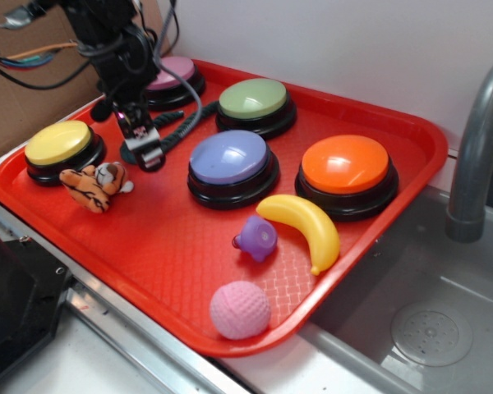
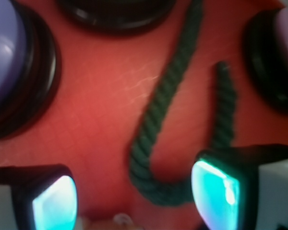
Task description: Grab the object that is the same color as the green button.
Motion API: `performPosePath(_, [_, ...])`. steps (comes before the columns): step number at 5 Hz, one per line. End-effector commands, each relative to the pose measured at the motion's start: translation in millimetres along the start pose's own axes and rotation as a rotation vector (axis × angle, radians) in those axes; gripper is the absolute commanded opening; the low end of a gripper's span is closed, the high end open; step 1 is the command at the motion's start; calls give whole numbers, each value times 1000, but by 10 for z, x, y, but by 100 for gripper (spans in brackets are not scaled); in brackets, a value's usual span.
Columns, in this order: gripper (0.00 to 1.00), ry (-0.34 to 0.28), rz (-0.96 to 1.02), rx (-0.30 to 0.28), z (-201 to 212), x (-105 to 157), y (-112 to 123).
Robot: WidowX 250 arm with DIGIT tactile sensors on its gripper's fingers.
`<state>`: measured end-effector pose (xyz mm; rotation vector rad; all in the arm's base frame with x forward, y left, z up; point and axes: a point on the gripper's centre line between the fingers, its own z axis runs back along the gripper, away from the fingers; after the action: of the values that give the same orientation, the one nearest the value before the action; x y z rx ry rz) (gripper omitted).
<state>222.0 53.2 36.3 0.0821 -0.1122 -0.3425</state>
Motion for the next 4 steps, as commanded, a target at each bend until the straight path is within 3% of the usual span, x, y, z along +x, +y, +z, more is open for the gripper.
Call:
performPosePath(1, [100, -31, -22, 0, -157, 117, 87])
performPosePath(2, [0, -35, -26, 7, -180, 108, 81])
performPosePath(3, [0, -81, -29, -33, -203, 82, 93])
performPosePath(4, [0, -78, -17, -33, -206, 67, 101])
